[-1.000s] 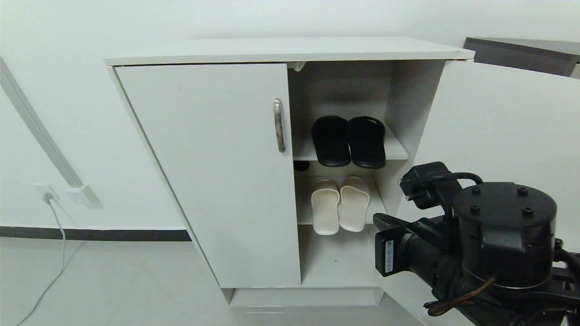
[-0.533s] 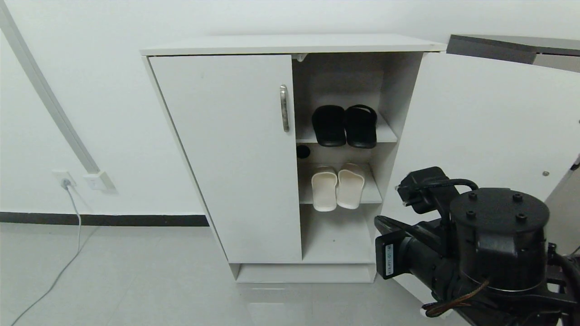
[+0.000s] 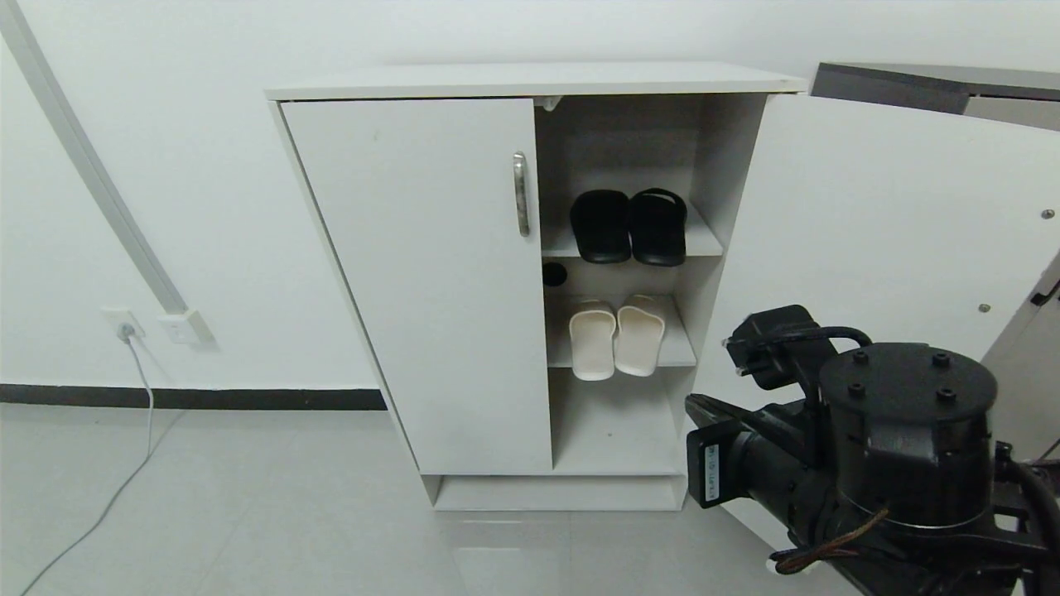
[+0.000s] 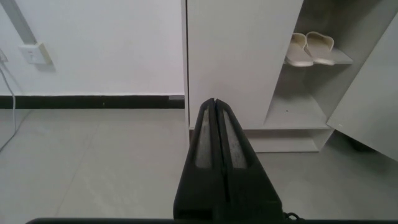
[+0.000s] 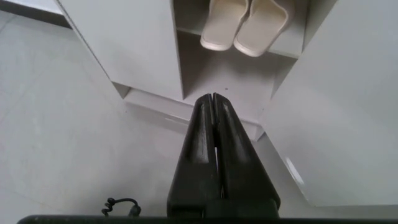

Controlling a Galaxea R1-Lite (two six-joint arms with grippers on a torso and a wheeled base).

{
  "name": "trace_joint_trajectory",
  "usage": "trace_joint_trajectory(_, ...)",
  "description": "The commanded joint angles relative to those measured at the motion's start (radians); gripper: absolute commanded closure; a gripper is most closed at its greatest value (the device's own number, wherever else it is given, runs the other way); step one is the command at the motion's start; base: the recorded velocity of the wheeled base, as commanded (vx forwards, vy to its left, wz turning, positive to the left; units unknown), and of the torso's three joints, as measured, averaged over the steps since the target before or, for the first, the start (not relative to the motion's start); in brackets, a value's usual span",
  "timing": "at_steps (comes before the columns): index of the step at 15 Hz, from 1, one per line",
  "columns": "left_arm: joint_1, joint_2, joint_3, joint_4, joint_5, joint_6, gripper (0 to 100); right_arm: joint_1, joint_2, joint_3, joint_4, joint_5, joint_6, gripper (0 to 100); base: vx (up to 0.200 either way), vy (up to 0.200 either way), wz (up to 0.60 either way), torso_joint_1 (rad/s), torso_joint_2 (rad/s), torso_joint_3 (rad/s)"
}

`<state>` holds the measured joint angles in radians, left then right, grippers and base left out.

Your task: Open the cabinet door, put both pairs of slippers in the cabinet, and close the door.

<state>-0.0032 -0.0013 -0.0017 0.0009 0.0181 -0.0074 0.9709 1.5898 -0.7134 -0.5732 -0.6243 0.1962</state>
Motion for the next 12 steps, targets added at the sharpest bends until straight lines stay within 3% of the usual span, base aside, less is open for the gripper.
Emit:
trace_joint_trajectory(1,0.000,0.001,0.000,0.001,0.000,0.000,100,0.000,0.001,0.002,-0.001,0.000,0.000,100,0.000,0.000,0.00,0.000,0.00,0.000)
trace_joint_trajectory(6,0.000,0.001,0.000,-0.001,0.000,0.000,100,0.000,-0.001,0.005,-0.001,0.000,0.000,100,0.000,0.000,0.00,0.000,0.00,0.000)
trace_joint_trajectory(10,0.000,0.001,0.000,-0.001,0.000,0.000,100,0.000,0.001,0.005,-0.001,0.000,0.000,100,0.000,0.000,0.00,0.018,-0.20,-0.310)
trace_joint_trajectory(12,0.000,0.001,0.000,-0.001,0.000,0.000,100,0.000,0.001,0.006,-0.001,0.000,0.000,100,0.000,0.000,0.00,0.054,-0.57,-0.359)
